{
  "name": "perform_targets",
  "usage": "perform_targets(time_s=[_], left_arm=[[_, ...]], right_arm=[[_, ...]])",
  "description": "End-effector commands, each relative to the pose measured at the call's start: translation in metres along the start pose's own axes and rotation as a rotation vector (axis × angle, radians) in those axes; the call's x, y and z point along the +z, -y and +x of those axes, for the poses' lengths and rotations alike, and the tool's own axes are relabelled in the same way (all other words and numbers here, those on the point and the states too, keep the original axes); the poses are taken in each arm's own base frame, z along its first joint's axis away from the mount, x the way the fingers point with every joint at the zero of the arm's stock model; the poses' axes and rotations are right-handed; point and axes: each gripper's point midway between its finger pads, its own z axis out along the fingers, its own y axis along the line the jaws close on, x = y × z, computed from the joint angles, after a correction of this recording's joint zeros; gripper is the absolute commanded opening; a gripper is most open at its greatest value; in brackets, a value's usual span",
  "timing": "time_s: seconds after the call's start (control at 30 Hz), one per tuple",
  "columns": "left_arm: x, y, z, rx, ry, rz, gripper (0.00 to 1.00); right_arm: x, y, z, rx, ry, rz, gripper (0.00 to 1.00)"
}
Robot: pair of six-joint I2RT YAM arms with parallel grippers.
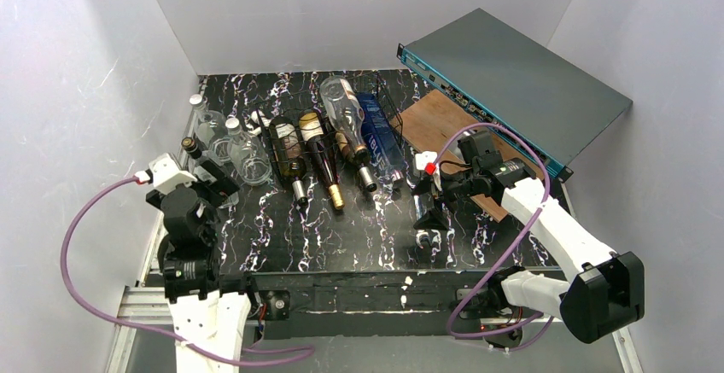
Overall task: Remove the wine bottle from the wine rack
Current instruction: Pick up the wine bottle from the wine rack.
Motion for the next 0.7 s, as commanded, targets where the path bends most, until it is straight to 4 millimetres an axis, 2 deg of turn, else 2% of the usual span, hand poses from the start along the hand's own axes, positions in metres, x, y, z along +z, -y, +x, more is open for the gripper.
perform_targets(time_s=[0.0, 0.2, 0.33, 0.5, 0.57, 0.67], left_arm=[[-0.036, 0.009, 0.005, -0.024, -0.060, 0.074, 0.98], [-0.063, 0.043, 0.012, -0.043, -0.124, 0.290, 0.98], [-0.077, 0.079, 0.023, -0.026, -0.200, 0.503, 0.98], [-0.095, 0.119, 0.039, -0.017, -0.261, 0.766, 0.98], [-0.098, 0.134, 0.044, -0.031, -0.291, 0.851, 0.98], [-0.096, 0.151, 0.056, -0.049, -0.387, 0.923, 0.98]], right_arm=[[-0.003, -0.005, -0.004, -0.027, 0.014, -0.007, 0.98], [-0.005, -0.009, -0.003, -0.061, 0.011, -0.019, 0.99], [-0.008, -0.005, -0.003, -0.064, -0.011, 0.009, 0.98], [-0.013, 0.003, 0.009, -0.075, -0.123, 0.019, 0.98], [-0.015, 0.008, 0.006, -0.081, -0.156, 0.030, 0.98], [-0.014, 0.014, -0.010, -0.099, -0.190, 0.046, 0.98]])
